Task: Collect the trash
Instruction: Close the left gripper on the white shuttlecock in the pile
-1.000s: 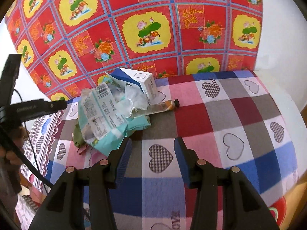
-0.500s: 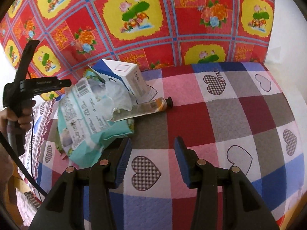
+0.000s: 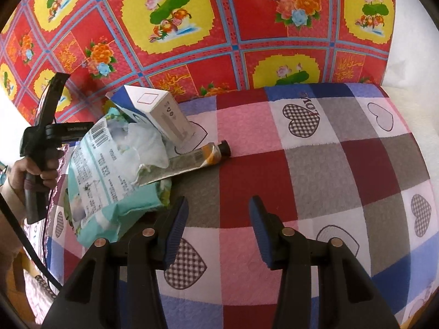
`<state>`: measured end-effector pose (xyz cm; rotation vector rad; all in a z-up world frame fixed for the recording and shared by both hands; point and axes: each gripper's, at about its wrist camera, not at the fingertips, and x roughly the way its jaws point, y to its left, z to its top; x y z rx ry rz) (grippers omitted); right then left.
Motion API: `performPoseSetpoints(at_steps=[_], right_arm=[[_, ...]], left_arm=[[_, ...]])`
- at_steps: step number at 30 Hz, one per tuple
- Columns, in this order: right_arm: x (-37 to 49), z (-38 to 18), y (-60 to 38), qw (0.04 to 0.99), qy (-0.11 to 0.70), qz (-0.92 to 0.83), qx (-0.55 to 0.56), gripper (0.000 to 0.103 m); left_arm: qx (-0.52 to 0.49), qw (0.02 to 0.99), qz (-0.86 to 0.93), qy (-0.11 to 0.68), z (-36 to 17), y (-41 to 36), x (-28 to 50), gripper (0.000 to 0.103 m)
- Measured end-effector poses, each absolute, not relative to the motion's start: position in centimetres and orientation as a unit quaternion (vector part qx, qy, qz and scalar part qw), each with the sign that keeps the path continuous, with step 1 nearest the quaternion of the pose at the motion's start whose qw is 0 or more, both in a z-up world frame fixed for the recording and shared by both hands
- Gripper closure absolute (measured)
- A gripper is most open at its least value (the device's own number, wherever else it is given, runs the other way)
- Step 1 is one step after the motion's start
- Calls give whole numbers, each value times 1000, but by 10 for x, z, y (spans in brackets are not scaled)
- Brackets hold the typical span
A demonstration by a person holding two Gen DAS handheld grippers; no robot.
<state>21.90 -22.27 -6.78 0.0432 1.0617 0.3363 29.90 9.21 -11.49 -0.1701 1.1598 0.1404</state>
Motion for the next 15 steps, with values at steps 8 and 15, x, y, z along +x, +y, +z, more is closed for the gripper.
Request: performPoseSetpoints(at_steps=[8,15], right_arm=[[232,-74,-223,846,506,171,4,56],[249,-79,-210,829,511,219,-59,56]], left_arm=[[-76,835,76,540,-122,84,301,60],[-102,839,82,528,-112,91,287,66]])
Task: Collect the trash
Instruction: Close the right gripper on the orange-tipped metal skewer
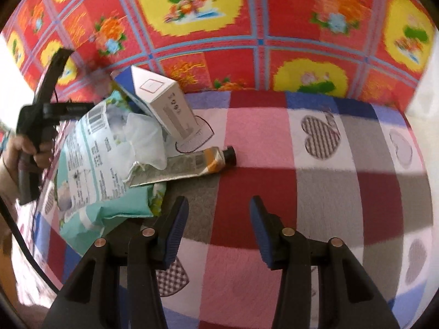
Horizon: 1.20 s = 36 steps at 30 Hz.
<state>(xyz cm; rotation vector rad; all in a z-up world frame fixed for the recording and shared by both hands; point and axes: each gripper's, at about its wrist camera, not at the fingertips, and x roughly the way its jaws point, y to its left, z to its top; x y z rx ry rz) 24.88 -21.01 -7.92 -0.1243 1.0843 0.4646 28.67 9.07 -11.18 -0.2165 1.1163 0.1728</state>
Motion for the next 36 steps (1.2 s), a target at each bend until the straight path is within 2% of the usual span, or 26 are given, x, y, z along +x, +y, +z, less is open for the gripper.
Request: performPoseSetpoints(at_steps=[4,6,8,17,23,25,27,29,32,36], right_arm=[[260,-82,-198,815,509,258,-104,55],[265,-85,-191,806,507,278,-127,43],[270,-87,-185,801,500,289,-162,39],[282,-95,-156,761,461,341,-305,38],[287,-101,-139,752,459,350,-319,38],[288,-100,-139,756,463,344,-311,42],[286,-96,-142,761,463,342,-299,67],[288,-93,-148,760,474,346,-279,76],[281,-88,-154,770,469,343,-265,84],[272,-85,-167,779,475,336,-233,84]], left_arm=[[-130,839,97,519,-104,105,270,67],[-147,840,105,512,-101,114,261,67],[-156,840,113,508,-97,118,248,67],[-192,845,140,480,-77,138,203,68],[-211,846,149,466,-62,149,194,68],[-219,846,152,461,-54,153,185,68],[-228,846,154,457,-49,156,179,68],[-235,845,155,454,-51,157,181,68],[-247,844,149,452,-49,160,175,67],[-258,841,140,455,-51,161,166,67]])
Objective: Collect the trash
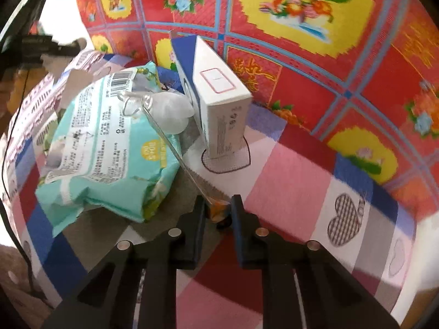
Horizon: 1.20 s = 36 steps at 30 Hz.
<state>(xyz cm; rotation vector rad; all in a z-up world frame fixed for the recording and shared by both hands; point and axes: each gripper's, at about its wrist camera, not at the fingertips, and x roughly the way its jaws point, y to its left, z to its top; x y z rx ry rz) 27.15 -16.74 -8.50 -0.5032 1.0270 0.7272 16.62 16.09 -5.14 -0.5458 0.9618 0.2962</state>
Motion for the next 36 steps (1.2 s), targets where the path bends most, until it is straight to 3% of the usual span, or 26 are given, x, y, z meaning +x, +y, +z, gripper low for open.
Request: performPoseSetpoints(at_steps=[17,36], right_arm=[[204,-57,-199,809,492,305,-102,84],[140,-23,-177,827,471,305,-40,84]], left_arm=[[-252,819,143,496,-71,159,99,67],[-230,807,131,527,-97,153,42,61]])
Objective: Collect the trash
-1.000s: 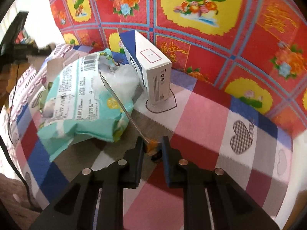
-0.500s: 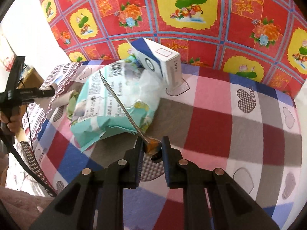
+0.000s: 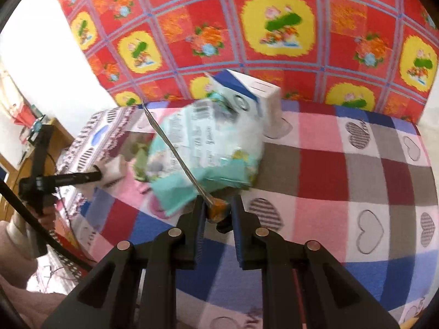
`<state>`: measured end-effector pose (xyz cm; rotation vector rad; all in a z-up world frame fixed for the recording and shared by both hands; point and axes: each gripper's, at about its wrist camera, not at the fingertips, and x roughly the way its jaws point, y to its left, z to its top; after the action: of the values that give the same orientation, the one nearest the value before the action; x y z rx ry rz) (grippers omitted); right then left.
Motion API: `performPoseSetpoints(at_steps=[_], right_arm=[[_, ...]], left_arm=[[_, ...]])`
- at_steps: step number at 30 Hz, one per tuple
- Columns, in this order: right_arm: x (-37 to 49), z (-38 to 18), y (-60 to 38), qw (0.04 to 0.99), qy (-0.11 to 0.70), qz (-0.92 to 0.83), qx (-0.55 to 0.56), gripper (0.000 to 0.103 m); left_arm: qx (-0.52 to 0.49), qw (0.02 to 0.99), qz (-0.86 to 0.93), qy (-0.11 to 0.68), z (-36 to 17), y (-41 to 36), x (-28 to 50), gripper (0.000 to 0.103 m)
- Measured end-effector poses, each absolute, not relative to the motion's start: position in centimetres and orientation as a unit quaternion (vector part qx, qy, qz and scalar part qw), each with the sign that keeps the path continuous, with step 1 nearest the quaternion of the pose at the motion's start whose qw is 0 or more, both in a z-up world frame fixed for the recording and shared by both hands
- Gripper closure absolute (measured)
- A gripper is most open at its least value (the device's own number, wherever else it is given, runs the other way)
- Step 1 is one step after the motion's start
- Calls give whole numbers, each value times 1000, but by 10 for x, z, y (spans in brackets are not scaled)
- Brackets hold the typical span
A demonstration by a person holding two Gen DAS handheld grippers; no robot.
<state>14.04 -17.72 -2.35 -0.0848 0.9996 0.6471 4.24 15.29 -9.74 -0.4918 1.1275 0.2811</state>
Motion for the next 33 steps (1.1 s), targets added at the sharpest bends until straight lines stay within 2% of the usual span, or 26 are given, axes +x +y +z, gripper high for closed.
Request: performPoseSetpoints(at_steps=[6,19,27,33], right_arm=[[131,-19,-133,806,476,352,-20,84],[133,-60,-9,738,518,432,-26,84],[135,-100,52,715,544,434,-65,84],[135,-111,65,718,545,423,-89,84]], left_arm=[[-226,811,120,526,-96,152,34,56],[-241,815,130,511,-102,157,22,56],[-239,823,128,500,-98,155,15,68],[-251,818,155,494,-93,174,-6,69]])
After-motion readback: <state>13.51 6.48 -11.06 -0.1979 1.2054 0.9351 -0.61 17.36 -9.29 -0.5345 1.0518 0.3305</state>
